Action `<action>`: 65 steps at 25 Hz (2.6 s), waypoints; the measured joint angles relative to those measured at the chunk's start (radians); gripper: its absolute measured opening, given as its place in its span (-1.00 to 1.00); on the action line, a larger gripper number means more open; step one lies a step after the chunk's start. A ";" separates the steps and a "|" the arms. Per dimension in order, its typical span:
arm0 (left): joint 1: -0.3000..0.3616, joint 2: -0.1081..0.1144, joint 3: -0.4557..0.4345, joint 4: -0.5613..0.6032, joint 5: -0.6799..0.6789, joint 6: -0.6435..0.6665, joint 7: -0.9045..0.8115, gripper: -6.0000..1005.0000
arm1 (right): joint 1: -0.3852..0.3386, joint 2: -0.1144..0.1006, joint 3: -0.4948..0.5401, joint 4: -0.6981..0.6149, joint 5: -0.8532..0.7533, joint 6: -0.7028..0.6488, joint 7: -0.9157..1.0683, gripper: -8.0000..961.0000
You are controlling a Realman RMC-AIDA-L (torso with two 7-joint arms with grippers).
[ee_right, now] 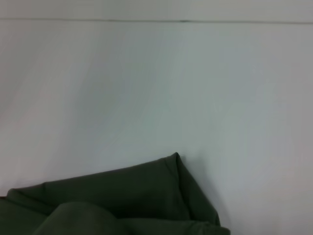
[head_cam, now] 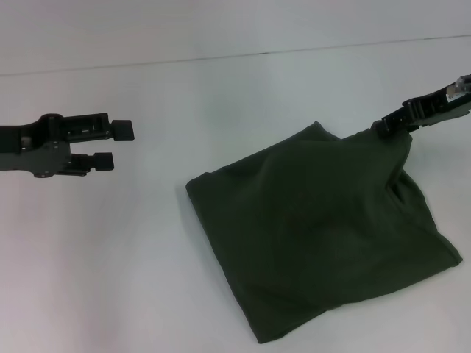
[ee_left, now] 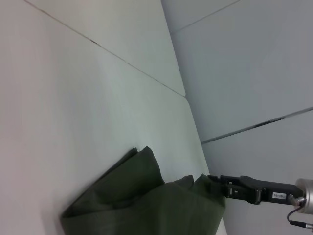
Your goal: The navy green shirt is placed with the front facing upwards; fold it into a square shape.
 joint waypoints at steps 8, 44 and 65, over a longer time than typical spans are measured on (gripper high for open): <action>-0.001 -0.001 0.000 0.000 0.000 0.000 0.000 0.92 | 0.006 0.007 0.003 0.032 0.002 0.057 0.002 0.13; 0.003 0.002 -0.003 0.005 0.001 0.001 0.005 0.91 | 0.030 0.005 -0.005 0.233 0.084 0.202 -0.024 -0.76; -0.046 0.011 0.065 0.000 0.158 -0.008 -0.019 0.90 | 0.017 -0.037 0.056 0.044 0.380 0.066 -0.034 0.27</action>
